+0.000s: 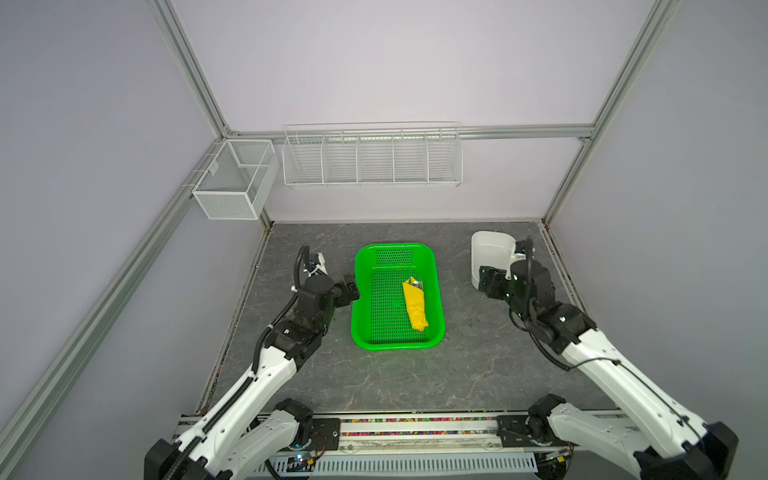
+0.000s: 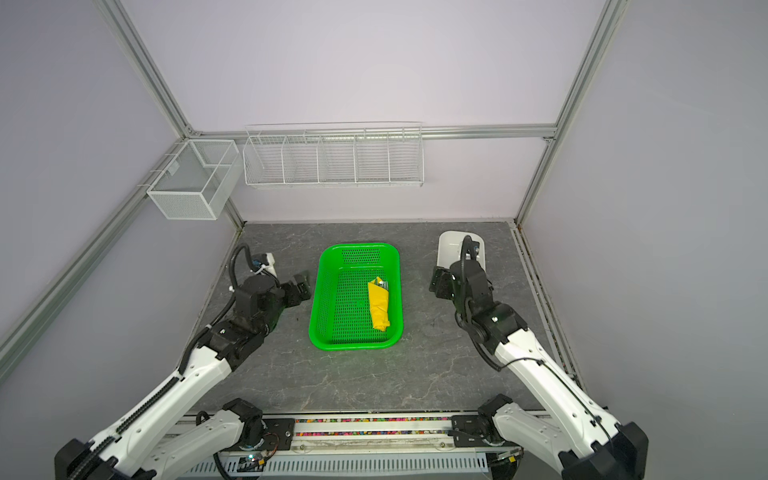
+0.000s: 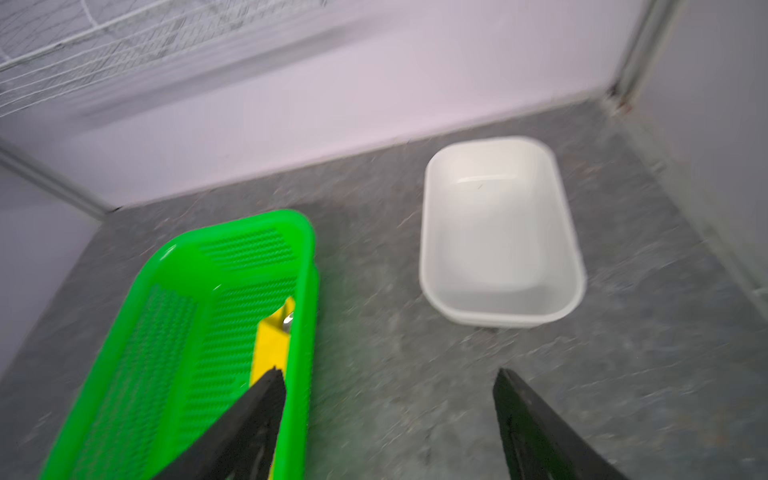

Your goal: Place the utensils on the paper napkin and roll it up

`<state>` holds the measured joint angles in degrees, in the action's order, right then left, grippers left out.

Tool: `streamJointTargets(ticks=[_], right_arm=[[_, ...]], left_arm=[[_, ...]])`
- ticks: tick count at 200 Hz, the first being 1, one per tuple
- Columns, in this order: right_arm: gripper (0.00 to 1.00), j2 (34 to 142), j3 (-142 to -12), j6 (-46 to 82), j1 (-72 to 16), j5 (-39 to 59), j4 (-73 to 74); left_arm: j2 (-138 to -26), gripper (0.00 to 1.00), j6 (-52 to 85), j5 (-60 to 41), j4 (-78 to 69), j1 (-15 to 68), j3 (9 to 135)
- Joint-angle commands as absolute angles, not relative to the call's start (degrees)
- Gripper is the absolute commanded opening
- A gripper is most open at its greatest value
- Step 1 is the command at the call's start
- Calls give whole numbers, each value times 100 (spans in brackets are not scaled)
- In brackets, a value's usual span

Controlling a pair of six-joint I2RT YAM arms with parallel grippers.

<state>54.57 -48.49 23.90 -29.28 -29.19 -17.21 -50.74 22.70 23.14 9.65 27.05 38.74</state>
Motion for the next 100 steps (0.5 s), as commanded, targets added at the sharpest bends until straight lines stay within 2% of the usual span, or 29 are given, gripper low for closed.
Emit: streamJointTargets(ticks=[1,9,27,56,72,100], right_arm=[[85,5285,-3772,793,-2902,-4656,-402],[89,5326,-3412,433,-2820,-4779,127],[90,5674,-3053,284,-2374,-4634,453],[89,6389,-2588,308,-1623,-3734,1312],[89,6731,-2415,209,-1469,-3332,2028],[88,7555,-2373,-213,-1389,-2810,3119]], left_arm=[[-4872,100,1533,3519,249,2436,3301],[-4917,100,1541,3763,241,2257,3214],[-5153,100,1624,3892,57,1593,3058],[-5501,100,1653,3618,-879,576,2700],[-5851,100,1208,3517,-1760,435,2445],[-6522,99,934,3273,-2125,435,2478]])
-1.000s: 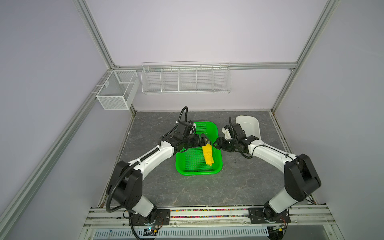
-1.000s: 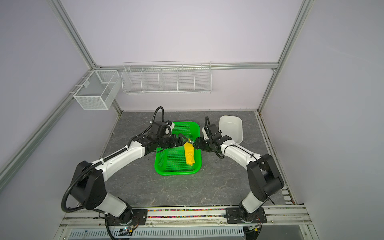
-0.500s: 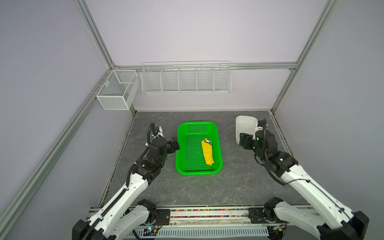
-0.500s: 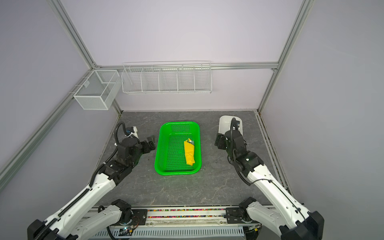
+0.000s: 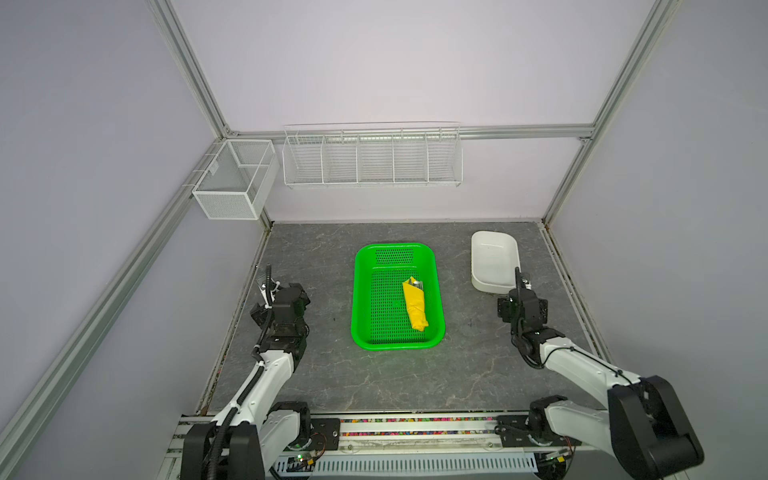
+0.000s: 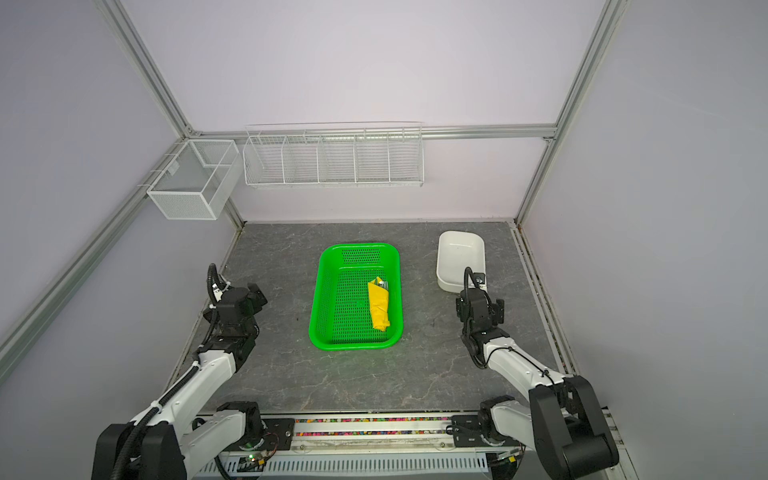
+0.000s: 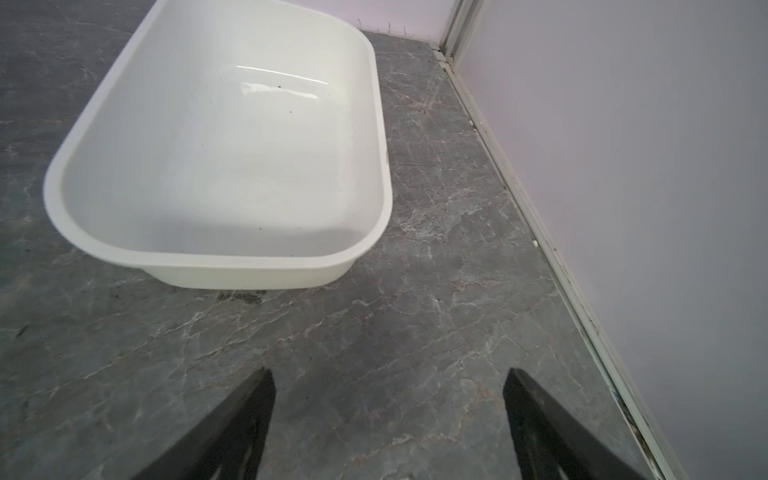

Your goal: Place the utensils on the paper napkin and roll it up

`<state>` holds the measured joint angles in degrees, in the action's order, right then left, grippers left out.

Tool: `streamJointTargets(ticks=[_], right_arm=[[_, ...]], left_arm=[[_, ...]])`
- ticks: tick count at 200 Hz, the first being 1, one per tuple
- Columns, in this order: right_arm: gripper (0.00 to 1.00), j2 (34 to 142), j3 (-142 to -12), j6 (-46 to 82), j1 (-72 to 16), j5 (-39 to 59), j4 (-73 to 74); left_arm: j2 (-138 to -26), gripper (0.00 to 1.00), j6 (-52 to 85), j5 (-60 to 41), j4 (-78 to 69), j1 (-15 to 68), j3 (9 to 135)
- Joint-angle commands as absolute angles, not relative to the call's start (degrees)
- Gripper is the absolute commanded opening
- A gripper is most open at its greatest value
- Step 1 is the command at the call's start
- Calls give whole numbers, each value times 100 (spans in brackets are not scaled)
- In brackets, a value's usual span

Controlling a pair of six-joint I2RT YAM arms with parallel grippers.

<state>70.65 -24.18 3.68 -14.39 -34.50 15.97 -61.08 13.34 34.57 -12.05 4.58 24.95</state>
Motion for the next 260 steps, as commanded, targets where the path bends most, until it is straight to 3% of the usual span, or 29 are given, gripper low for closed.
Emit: streamJointTargets(ticks=[1,37,50,87,100,102,106,114,132,161,260], right_arm=[[88,7574,-2386,-221,-1389,-2794,3111],[87,7993,-2252,-935,-1345,-2261,4217],[88,8053,-2036,-1073,-1234,-1924,4715],[90,8494,-1247,-766,-790,-1690,6607],[92,8710,-1177,-643,-744,-1845,6927],[98,8763,-1178,-627,-740,-1874,6963],[90,8902,-1199,-622,-730,-1934,7088],[89,9189,-1331,-689,-761,-2154,7343],[89,8819,-1632,-360,-739,-2502,6221],[89,8808,-2071,-27,-391,-2195,5306],[89,8846,-2035,-80,-398,-2193,5448]], left_arm=[[-6552,100,924,3254,-2161,433,2474],[-7749,99,363,2773,-4307,437,2111],[-7885,100,634,2558,-4457,396,2118],[-8971,99,72,1552,-5977,398,1928],[-8737,99,303,1797,-5356,383,2020],[-8726,99,361,1886,-5274,379,2052],[-8737,99,465,2120,-5138,378,2137],[-8793,99,478,2302,-5105,385,2211],[-8910,99,394,2285,-5471,396,2118],[-8898,99,401,2268,-5474,396,2116],[-8894,99,401,2259,-5446,396,2127]])
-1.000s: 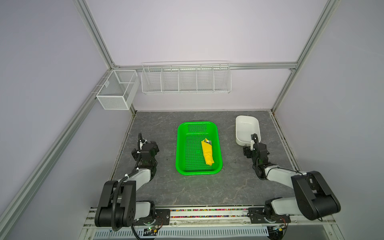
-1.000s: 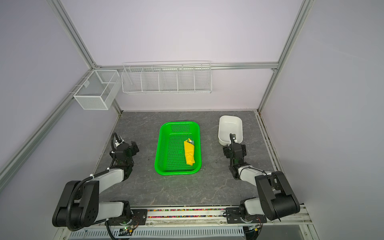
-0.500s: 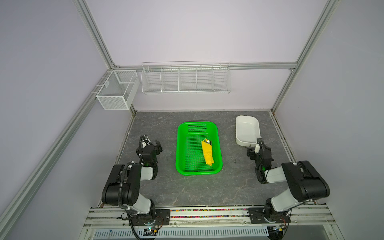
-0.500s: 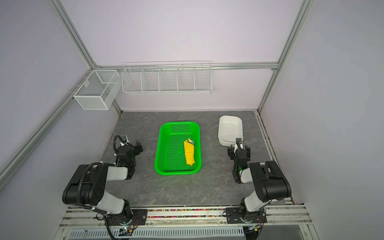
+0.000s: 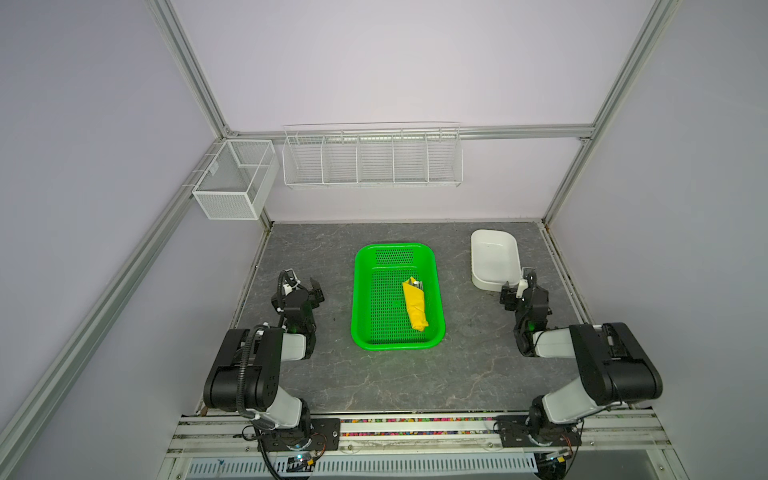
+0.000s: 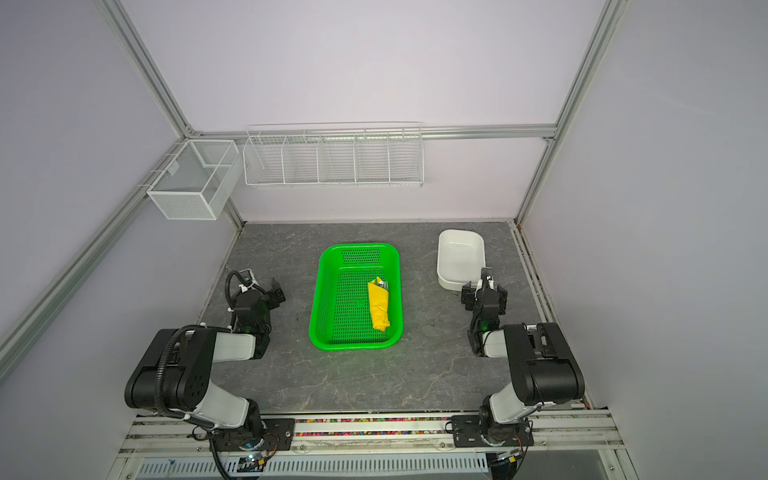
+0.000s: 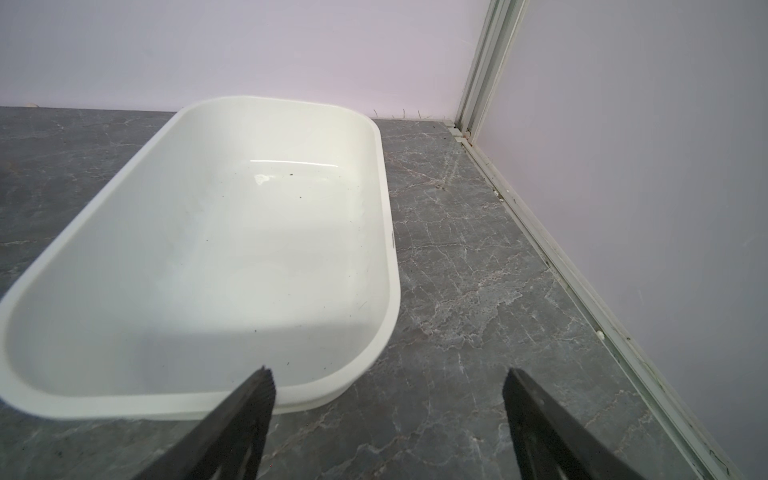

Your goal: Place the utensils on the paper napkin and roll it up

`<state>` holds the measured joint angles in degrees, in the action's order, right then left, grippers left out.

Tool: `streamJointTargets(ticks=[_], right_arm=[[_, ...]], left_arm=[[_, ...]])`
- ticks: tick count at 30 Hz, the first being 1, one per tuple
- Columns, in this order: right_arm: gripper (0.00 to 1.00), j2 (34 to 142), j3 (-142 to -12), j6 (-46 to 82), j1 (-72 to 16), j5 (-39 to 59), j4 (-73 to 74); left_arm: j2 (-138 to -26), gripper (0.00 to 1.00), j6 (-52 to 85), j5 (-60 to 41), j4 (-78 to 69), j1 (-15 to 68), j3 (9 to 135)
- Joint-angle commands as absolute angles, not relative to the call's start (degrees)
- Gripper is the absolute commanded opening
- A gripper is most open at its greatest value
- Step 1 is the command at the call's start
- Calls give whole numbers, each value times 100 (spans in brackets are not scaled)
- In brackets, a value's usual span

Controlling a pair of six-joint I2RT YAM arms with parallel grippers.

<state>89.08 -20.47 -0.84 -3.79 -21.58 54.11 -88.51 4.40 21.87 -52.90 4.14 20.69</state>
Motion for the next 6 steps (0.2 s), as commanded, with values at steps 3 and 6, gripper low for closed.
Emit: streamJointTargets(ticks=[3,6], right_arm=[[89,8842,-2039,-74,-387,-2189,5417],[89,8837,-2031,-72,-387,-2197,5440]], left_arm=[[-8893,99,403,2259,-5445,396,2126],[-8895,99,214,1768,-5483,396,2102]])
